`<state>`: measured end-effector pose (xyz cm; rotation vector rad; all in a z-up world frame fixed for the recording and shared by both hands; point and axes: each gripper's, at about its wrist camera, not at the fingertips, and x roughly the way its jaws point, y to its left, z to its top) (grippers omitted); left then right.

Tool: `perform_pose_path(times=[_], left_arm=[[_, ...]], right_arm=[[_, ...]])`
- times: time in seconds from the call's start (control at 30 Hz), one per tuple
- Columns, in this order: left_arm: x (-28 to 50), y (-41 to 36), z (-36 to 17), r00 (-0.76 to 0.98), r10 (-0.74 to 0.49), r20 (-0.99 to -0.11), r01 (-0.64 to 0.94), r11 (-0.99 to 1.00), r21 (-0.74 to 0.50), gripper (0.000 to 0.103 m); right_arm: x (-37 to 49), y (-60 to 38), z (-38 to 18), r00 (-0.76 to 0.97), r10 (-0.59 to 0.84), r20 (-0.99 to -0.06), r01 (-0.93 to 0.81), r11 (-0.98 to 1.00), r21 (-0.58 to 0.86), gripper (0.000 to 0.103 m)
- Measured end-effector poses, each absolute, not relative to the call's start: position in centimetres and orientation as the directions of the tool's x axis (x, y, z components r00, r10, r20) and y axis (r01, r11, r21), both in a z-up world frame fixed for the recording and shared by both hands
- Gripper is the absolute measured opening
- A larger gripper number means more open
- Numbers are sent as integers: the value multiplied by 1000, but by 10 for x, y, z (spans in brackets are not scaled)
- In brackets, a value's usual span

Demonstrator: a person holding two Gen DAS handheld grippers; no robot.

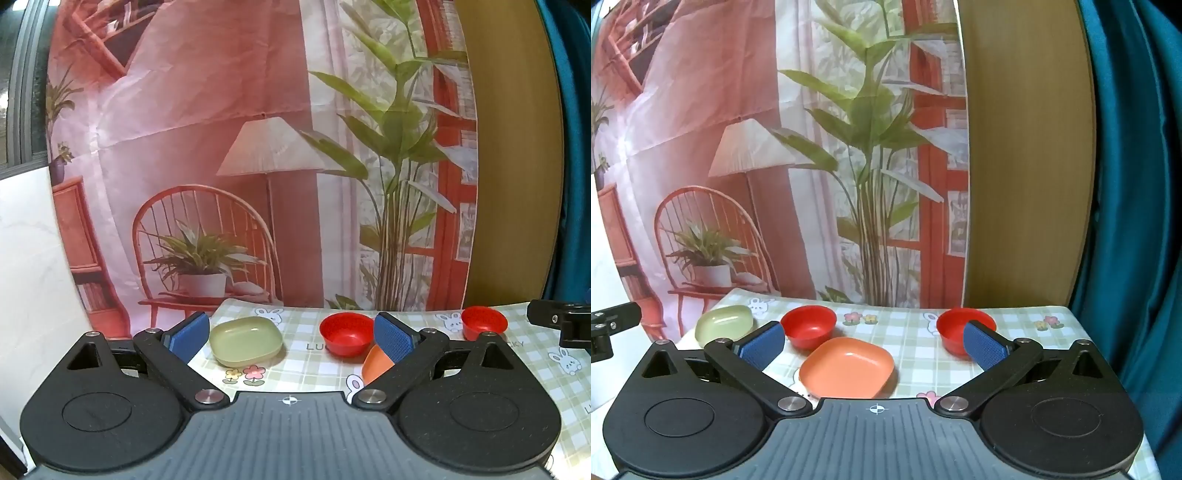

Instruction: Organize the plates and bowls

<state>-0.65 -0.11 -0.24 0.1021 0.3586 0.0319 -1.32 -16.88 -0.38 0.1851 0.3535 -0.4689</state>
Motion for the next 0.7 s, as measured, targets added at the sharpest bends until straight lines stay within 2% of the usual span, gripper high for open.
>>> perform_pose_path(times=[0.7], left_arm=[[-8,2,2,935,47,-352,-15,995,95,97]], right_arm=[[-15,-168,-2,833,-411,-370,473,876,93,103]])
